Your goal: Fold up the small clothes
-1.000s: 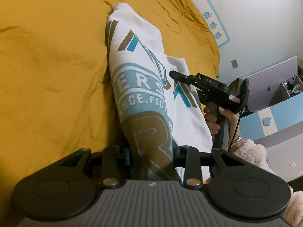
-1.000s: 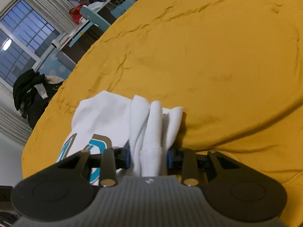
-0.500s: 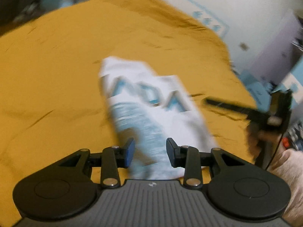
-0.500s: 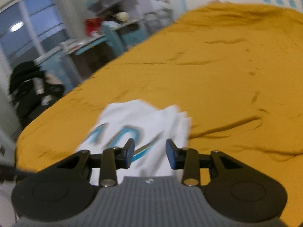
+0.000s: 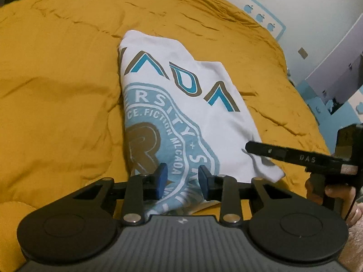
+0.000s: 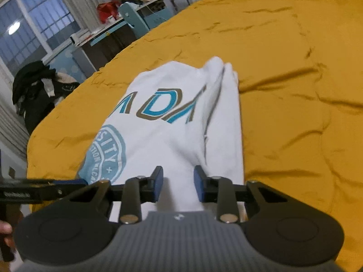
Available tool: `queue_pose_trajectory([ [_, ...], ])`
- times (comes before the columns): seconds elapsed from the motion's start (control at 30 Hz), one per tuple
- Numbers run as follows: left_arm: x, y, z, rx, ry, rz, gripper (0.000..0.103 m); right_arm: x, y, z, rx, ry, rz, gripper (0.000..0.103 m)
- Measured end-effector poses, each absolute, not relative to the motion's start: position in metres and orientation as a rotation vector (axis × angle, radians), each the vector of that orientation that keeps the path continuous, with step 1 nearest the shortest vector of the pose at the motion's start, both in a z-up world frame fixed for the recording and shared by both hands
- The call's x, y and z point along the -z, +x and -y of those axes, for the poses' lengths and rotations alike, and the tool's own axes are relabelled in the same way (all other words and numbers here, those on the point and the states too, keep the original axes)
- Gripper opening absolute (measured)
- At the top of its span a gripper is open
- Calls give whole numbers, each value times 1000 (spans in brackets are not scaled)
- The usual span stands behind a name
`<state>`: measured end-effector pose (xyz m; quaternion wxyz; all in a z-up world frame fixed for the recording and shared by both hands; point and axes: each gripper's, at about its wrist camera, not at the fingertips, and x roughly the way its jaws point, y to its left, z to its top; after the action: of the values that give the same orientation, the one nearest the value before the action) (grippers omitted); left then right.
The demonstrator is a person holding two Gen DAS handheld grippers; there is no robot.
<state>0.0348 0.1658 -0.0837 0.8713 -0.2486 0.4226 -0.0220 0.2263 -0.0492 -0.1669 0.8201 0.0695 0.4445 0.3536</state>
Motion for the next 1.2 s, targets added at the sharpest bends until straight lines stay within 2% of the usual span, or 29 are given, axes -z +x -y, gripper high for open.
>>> queue_pose_trajectory([
  [0.07,80,35,-170,42,-547,-881,37,166,228,50,-752,149,-955,25],
  [0.23,49,48,-173,47,-546,-806,37,136,235,38,-821,167,-864,34],
  [0.3,40,58,-172,16,-494,-787,40,128,242,29,-831,156,-820,34],
  [0.37,39,70,-170,-15,-442,-786,47,126,251,18,-812,116,-787,36],
  [0.67,75,91,-171,-71,-407,-865,47,176,286,10,-705,153,-916,36],
  [0.93,79,96,-180,-60,-427,-876,47,177,289,9,-727,162,-927,37],
  [1.0,78,97,-181,-58,-428,-875,47,169,290,10,-757,173,-916,43],
  [1.07,73,98,-184,-52,-423,-863,47,161,295,14,-799,233,-888,43],
  [1.13,65,99,-189,-63,-404,-841,47,151,307,22,-813,299,-856,50],
  [1.17,60,101,-195,-70,-394,-823,48,147,313,23,-804,307,-844,57],
  [1.2,56,104,-201,-79,-387,-813,49,144,322,25,-786,298,-830,59],
])
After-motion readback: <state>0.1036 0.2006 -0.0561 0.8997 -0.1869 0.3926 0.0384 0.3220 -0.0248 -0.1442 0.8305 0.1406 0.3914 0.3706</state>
